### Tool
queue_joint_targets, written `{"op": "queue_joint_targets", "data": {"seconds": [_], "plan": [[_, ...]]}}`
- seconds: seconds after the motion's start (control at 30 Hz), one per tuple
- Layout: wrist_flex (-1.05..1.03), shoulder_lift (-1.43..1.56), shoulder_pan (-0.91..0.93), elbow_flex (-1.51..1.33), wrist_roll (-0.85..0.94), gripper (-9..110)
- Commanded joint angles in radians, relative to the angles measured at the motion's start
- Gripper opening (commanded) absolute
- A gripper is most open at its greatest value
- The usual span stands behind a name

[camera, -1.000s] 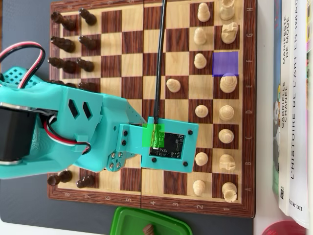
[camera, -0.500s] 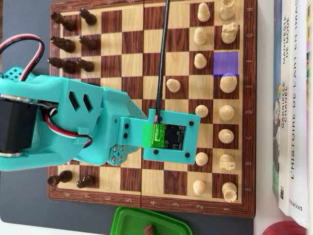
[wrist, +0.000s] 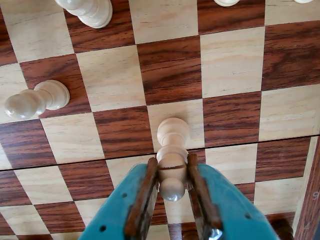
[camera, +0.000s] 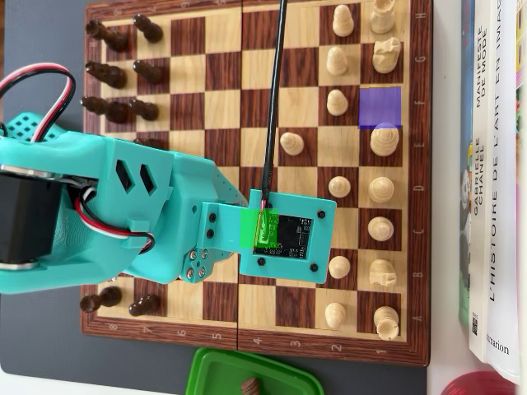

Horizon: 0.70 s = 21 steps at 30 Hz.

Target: Play chess

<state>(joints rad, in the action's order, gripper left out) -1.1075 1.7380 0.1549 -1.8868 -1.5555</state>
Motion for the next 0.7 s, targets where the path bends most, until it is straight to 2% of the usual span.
{"op": "queue_joint_targets", "data": {"seconds": [0.0, 0.1, 0.67], "plan": [[0.011, 0.034, 0.006, 0.028, 0.006, 9], [0.011, 0.034, 0.003, 0.028, 0.006, 13], [0.011, 0.035, 0.003, 0.034, 0.032, 13]]}}
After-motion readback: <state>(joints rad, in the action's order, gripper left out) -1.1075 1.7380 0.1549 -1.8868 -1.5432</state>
